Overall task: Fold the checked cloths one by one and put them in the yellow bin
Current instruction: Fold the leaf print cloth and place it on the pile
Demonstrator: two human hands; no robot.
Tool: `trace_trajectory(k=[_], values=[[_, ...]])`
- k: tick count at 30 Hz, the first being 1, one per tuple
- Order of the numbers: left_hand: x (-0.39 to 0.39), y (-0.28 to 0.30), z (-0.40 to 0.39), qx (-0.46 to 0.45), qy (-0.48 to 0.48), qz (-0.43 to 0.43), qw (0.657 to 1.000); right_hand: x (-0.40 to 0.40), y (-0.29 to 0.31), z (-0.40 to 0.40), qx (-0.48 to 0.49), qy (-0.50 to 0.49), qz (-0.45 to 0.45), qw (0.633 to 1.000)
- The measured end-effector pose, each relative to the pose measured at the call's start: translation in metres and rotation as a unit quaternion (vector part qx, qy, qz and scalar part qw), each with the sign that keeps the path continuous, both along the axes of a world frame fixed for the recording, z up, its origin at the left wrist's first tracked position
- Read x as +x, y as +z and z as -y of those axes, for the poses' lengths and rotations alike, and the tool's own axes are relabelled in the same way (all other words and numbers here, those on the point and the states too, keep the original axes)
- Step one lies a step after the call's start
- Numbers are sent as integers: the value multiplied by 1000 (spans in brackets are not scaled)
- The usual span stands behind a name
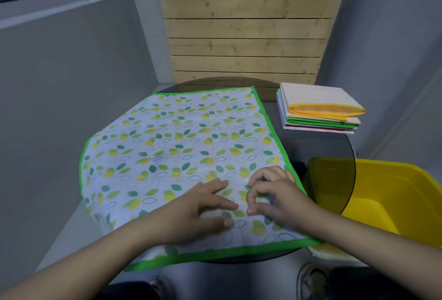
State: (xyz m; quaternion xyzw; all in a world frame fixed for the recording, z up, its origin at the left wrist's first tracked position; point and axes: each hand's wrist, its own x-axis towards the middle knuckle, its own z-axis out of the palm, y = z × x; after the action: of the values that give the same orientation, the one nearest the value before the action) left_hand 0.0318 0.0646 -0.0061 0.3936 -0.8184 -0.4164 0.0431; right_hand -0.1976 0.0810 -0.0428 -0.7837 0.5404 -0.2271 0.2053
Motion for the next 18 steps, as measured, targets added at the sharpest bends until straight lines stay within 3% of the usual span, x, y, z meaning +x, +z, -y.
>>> trace_trajectory(k=[6,18], values=[[10,-18,-16,-83,-83,9,993,0,5,2,15,17,-13,1000],[29,-15,-43,-147,-14,-12,989,9,9,-15,56,96,19,994]])
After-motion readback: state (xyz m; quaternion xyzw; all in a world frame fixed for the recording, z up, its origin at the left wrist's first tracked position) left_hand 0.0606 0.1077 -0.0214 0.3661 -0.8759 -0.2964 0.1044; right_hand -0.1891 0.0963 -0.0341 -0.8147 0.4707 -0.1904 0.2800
